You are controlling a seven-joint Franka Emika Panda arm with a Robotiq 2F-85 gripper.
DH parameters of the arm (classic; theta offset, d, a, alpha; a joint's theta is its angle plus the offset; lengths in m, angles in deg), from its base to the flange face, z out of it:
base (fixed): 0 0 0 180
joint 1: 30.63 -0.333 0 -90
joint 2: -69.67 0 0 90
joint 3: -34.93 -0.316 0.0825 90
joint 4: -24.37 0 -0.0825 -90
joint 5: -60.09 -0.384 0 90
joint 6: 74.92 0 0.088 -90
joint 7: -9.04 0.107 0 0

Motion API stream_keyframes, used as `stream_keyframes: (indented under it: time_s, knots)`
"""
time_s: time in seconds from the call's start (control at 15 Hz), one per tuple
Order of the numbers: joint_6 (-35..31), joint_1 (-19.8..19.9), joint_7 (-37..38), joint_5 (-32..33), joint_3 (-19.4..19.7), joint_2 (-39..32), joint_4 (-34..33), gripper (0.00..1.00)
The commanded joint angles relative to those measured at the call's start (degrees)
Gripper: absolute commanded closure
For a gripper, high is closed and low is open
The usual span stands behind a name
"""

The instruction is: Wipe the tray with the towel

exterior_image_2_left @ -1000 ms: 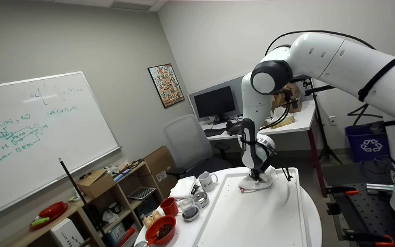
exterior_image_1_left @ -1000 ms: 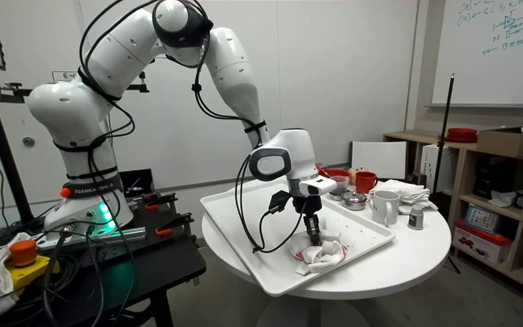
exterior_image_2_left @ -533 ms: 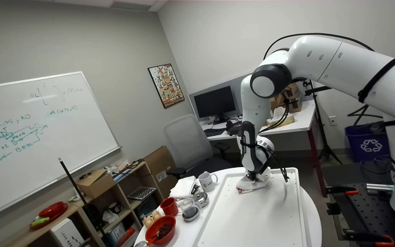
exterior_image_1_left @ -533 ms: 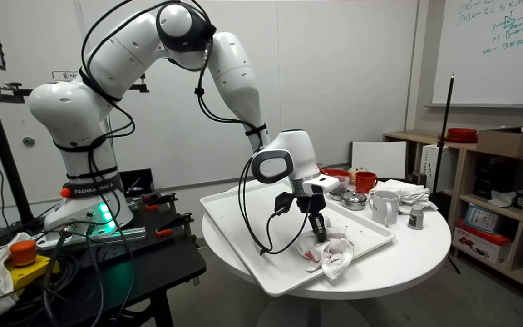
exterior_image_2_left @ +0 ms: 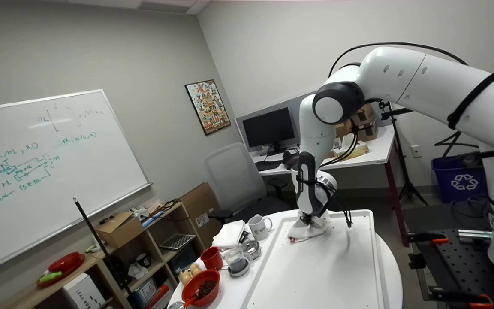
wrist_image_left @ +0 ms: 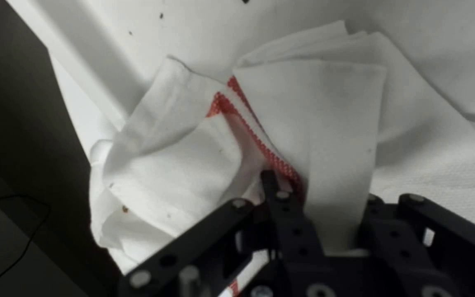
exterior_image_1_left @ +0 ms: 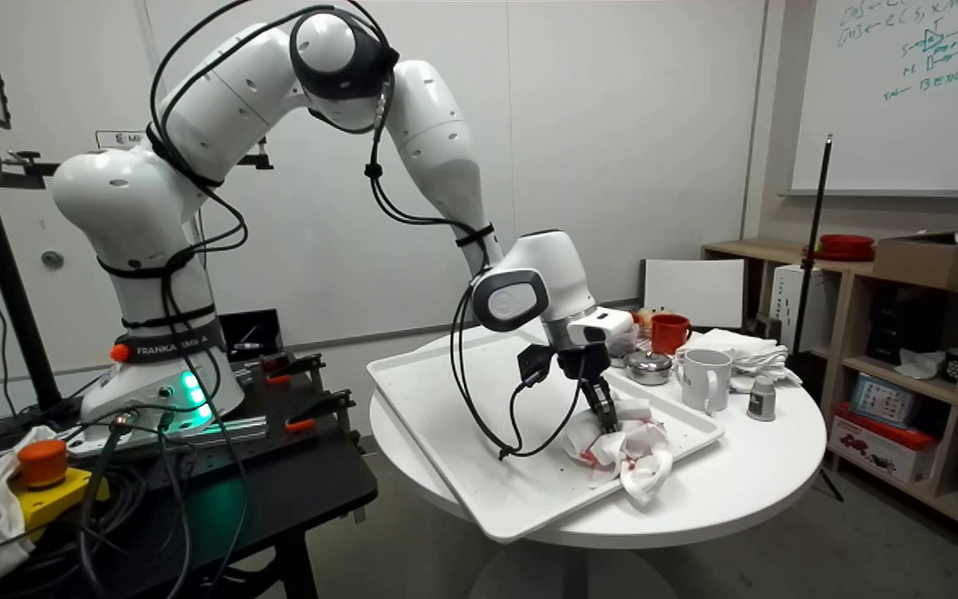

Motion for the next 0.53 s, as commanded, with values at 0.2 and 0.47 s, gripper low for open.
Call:
stream_keyframes:
  time_s: [0.2, 0.47]
  knots:
    - [-3.19, 1.93, -1.79, 1.45, -1.92, -0.18, -2.75, 0.92]
    - [-8.80, 3.91, -2.50, 1.17, -3.79, 2.91, 1.72, 0.92]
